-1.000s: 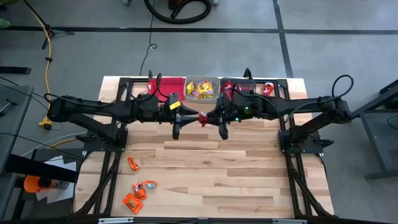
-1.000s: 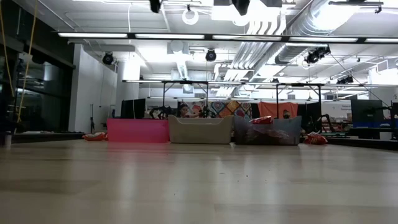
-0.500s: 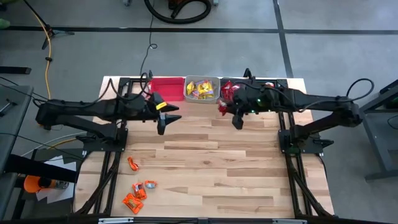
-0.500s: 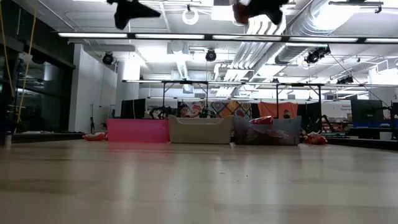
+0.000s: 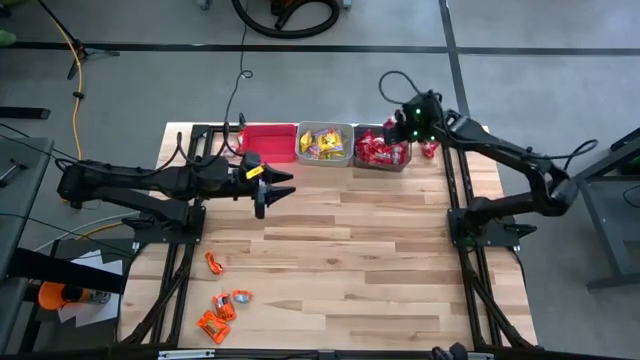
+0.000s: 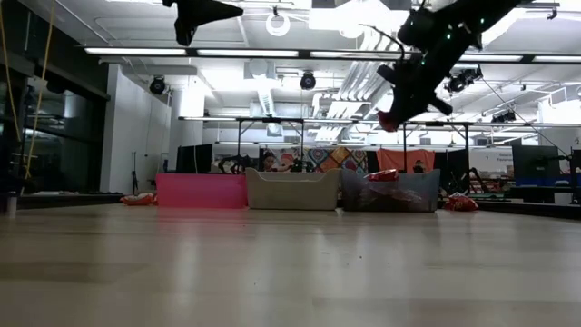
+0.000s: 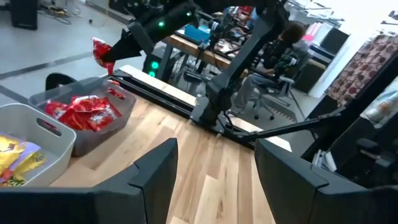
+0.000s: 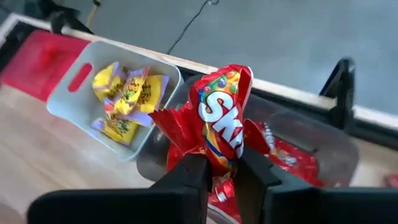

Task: Sort candy
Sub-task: Put the red candy into the black bin

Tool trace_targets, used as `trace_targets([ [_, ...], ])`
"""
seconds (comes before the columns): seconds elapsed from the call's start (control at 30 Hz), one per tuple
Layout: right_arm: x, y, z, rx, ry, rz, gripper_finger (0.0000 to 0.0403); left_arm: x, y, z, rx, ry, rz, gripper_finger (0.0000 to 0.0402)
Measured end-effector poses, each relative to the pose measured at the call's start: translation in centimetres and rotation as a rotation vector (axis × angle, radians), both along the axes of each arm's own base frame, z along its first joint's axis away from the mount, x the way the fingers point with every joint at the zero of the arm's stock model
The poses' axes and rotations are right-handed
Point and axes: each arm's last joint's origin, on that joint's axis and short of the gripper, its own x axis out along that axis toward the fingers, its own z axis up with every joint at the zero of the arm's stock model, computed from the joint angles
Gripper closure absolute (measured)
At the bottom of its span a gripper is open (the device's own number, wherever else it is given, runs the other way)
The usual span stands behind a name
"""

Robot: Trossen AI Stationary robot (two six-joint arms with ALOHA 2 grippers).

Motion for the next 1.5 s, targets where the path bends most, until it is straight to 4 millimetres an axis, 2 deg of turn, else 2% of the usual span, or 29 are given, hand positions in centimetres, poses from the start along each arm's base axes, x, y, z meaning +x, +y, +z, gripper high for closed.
trace_targets([
  [0.17,0.2,-1.3,-1.7,0.068,0.021,-0.003,0.0307,0.0,0.1,0.2,0.011,-0.015,0.034,0.0199],
  [0.33,0.8,-2.1,-2.5,0.075,0.051,-0.065,0.0231,0.0,0.1,0.4,0.02,-0.034,0.04,0.0199],
  [0.47,1.0,-2.2,-2.1,0.076,0.043,-0.036,0.0169,0.0,0.1,0.4,0.021,-0.034,0.04,0.0199],
  [0.6,1.4,-1.9,0.3,0.092,-0.048,0.148,0.0134,0.0,0.1,0.4,0.023,-0.036,0.039,0.0199],
  [0.77,2.3,1.0,4.0,0.105,-0.249,0.424,0.0126,0.0,0.1,0.4,0.054,-0.036,0.036,0.0199],
  [0.93,3.5,6.1,6.2,0.05,-0.323,0.681,0.0126,0.0,0.1,0.4,0.078,-0.032,0.034,0.0199],
  [1.07,4.4,9.8,7.3,-0.039,-0.325,0.758,0.0126,0.0,0.2,0.4,0.112,-0.025,0.044,0.0199],
  [1.17,4.8,11.7,7.6,-0.117,-0.293,0.717,0.0126,0.0,0.3,0.4,0.134,-0.02,0.073,0.0199],
  [1.27,4.9,12.3,7.5,-0.162,-0.245,0.591,0.0126,0.0,0.4,0.4,0.139,-0.018,0.097,0.0199],
  [1.37,4.5,11.5,7.2,-0.184,-0.188,0.367,0.0126,0.0,0.4,0.4,0.135,-0.018,0.105,0.0199],
  [1.5,3.2,8.8,6.7,-0.157,-0.144,0.079,0.0126,0.0,0.4,0.4,0.096,-0.027,0.109,0.0199],
])
